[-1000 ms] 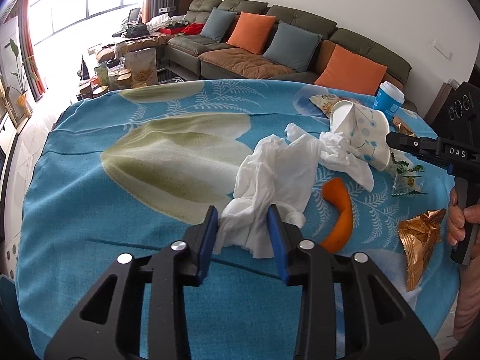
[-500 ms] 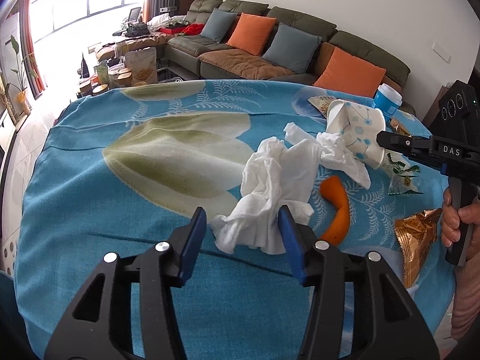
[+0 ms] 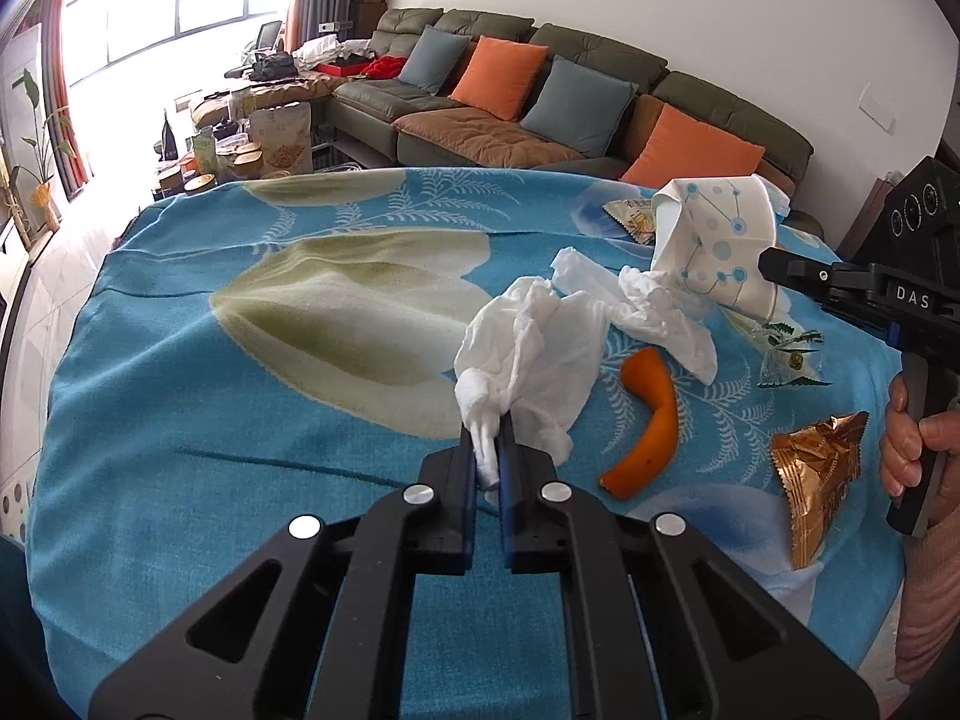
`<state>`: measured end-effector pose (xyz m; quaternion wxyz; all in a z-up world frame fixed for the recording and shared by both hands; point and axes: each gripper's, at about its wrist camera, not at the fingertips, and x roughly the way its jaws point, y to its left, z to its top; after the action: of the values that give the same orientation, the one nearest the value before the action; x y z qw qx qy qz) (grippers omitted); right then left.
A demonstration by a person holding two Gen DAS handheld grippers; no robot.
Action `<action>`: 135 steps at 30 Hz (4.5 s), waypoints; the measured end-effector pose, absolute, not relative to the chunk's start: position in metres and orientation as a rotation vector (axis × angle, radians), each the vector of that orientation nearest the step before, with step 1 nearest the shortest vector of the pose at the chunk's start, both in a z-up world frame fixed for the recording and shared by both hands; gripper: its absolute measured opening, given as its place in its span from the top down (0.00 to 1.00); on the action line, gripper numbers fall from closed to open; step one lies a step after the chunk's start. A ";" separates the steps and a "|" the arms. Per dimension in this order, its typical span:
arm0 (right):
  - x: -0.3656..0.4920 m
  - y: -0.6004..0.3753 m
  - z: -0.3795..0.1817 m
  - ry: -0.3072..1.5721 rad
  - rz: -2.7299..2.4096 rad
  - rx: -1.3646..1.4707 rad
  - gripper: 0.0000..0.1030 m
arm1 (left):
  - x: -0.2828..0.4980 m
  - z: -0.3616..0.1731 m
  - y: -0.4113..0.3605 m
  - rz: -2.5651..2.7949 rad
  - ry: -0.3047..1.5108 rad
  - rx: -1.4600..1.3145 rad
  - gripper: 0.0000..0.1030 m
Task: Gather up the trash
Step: 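Lift the tissue and paper cup and carry them toward the teal bin, then lower both tools into the teal bin and open them to drop tissue and cup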
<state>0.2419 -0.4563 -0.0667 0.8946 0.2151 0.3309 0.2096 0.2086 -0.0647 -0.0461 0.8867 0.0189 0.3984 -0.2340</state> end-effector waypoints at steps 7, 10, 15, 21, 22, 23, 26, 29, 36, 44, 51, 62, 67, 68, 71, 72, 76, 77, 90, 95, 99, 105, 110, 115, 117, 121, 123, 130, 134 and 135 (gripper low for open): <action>0.225 -0.446 -0.055 0.638 0.469 0.427 0.97 | 0.182 -0.028 -0.042 -0.485 0.769 -0.013 0.94; 0.217 -0.439 -0.053 0.621 0.494 0.427 0.97 | 0.167 -0.021 -0.032 -0.476 0.743 -0.023 0.94; 0.206 -0.426 -0.053 0.616 0.541 0.428 0.97 | 0.144 -0.012 -0.009 -0.462 0.712 -0.059 0.94; 0.195 -0.401 -0.052 0.621 0.607 0.404 0.97 | 0.117 -0.006 0.018 -0.431 0.690 -0.097 0.94; 0.193 -0.397 -0.052 0.621 0.617 0.400 0.97 | 0.112 -0.005 0.022 -0.426 0.688 -0.101 0.94; 0.192 -0.392 -0.053 0.624 0.629 0.398 0.97 | 0.109 -0.006 0.026 -0.420 0.685 -0.104 0.94; 0.190 -0.378 -0.054 0.633 0.661 0.394 0.97 | 0.098 -0.007 0.037 -0.406 0.679 -0.117 0.94; 0.188 -0.367 -0.057 0.643 0.690 0.397 0.97 | 0.088 -0.007 0.050 -0.386 0.669 -0.139 0.94; 0.183 -0.337 -0.059 0.670 0.749 0.375 0.97 | 0.065 -0.002 0.082 -0.339 0.645 -0.174 0.94; 0.180 -0.310 -0.057 0.684 0.810 0.337 0.97 | 0.040 -0.002 0.108 -0.296 0.632 -0.192 0.94; 0.179 -0.285 -0.059 0.704 0.854 0.311 0.97 | 0.028 -0.002 0.126 -0.256 0.622 -0.216 0.94; 0.179 -0.245 -0.056 0.721 0.936 0.258 0.97 | 0.013 -0.001 0.159 -0.190 0.602 -0.254 0.94; 0.183 -0.224 -0.052 0.731 0.974 0.232 0.97 | 0.007 0.001 0.173 -0.156 0.589 -0.266 0.94; 0.183 -0.220 -0.052 0.732 0.981 0.226 0.97 | 0.006 0.001 0.177 -0.146 0.586 -0.268 0.94; 0.184 -0.206 -0.052 0.741 1.003 0.212 0.97 | 0.003 0.001 0.188 -0.120 0.581 -0.280 0.94; 0.184 -0.201 -0.051 0.742 1.009 0.205 0.97 | 0.002 0.000 0.192 -0.112 0.580 -0.285 0.94; 0.188 -0.185 -0.051 0.756 1.039 0.192 0.97 | -0.003 0.000 0.205 -0.075 0.573 -0.302 0.94; 0.188 -0.181 -0.052 0.758 1.045 0.187 0.97 | -0.004 0.000 0.209 -0.065 0.571 -0.305 0.94; 0.192 -0.130 -0.049 0.787 1.095 0.122 0.97 | -0.010 -0.007 0.252 0.050 0.569 -0.352 0.94; 0.196 -0.114 -0.049 0.807 1.103 0.102 0.97 | -0.010 -0.014 0.262 0.080 0.585 -0.370 0.94; 0.201 -0.100 -0.051 0.826 1.109 0.094 0.97 | -0.009 -0.021 0.270 0.105 0.599 -0.383 0.94; 0.203 -0.080 -0.051 0.838 1.111 0.063 0.97 | -0.005 -0.033 0.279 0.135 0.626 -0.396 0.94; 0.205 -0.067 -0.055 0.855 1.104 0.043 0.97 | 0.001 -0.043 0.287 0.156 0.645 -0.402 0.94; 0.208 -0.056 -0.060 0.875 1.094 0.021 0.97 | 0.007 -0.053 0.294 0.174 0.663 -0.408 0.94; 0.209 -0.051 -0.063 0.885 1.090 0.011 0.97 | 0.011 -0.058 0.297 0.181 0.673 -0.414 0.94; 0.210 -0.038 -0.068 0.904 1.087 -0.011 0.97 | 0.016 -0.066 0.301 0.189 0.689 -0.418 0.94; 0.211 -0.032 -0.071 0.912 1.084 -0.024 0.97 | 0.021 -0.070 0.302 0.193 0.700 -0.418 0.94; 0.210 -0.015 -0.077 0.939 1.082 -0.048 0.97 | 0.033 -0.084 0.305 0.202 0.723 -0.423 0.94; 0.210 -0.009 -0.077 0.945 1.077 -0.055 0.94 | 0.041 -0.092 0.306 0.204 0.736 -0.429 0.90; 0.211 -0.008 -0.078 0.949 1.078 -0.055 0.93 | 0.042 -0.094 0.307 0.205 0.739 -0.434 0.89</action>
<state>0.2109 -0.0080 -0.0784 0.7528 -0.0253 0.4346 0.4938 0.0419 0.3069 -0.0941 0.9045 -0.2099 0.3579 0.0991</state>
